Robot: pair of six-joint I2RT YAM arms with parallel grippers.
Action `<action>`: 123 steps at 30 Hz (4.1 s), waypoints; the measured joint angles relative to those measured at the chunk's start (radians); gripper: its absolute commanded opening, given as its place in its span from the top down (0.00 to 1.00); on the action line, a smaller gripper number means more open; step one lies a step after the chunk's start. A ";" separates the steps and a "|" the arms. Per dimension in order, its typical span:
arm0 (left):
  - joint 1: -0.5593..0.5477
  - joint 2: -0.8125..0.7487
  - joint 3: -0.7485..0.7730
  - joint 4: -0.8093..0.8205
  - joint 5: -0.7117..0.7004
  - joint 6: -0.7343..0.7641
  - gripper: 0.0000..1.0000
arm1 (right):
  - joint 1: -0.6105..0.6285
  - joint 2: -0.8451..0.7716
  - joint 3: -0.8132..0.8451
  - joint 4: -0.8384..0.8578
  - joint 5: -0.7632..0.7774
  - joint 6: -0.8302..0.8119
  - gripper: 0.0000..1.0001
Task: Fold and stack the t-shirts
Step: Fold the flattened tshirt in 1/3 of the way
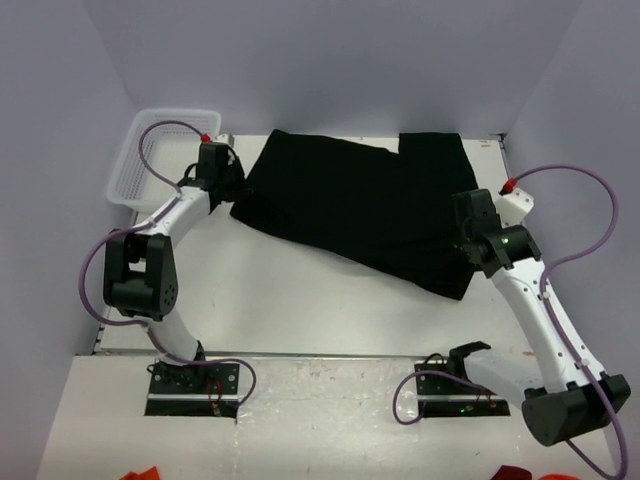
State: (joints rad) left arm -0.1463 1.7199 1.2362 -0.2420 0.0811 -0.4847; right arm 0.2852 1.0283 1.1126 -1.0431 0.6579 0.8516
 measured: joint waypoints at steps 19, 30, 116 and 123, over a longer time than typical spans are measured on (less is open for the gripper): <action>0.000 0.177 0.130 -0.006 -0.048 0.025 1.00 | -0.109 0.292 0.059 0.122 -0.021 -0.112 1.00; 0.000 0.251 0.241 -0.010 -0.094 0.038 1.00 | -0.156 0.404 0.147 0.153 -0.031 -0.156 1.00; -0.044 0.238 0.149 0.125 0.158 0.057 1.00 | -0.034 0.014 0.063 0.282 -0.578 -0.348 1.00; -0.044 0.355 0.236 0.073 0.057 0.058 1.00 | -0.028 0.000 0.051 0.291 -0.583 -0.359 1.00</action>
State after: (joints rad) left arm -0.1902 2.0750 1.4719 -0.1692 0.1383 -0.4267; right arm 0.2573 1.0286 1.1641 -0.7525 0.0753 0.4923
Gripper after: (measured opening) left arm 0.002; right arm 0.003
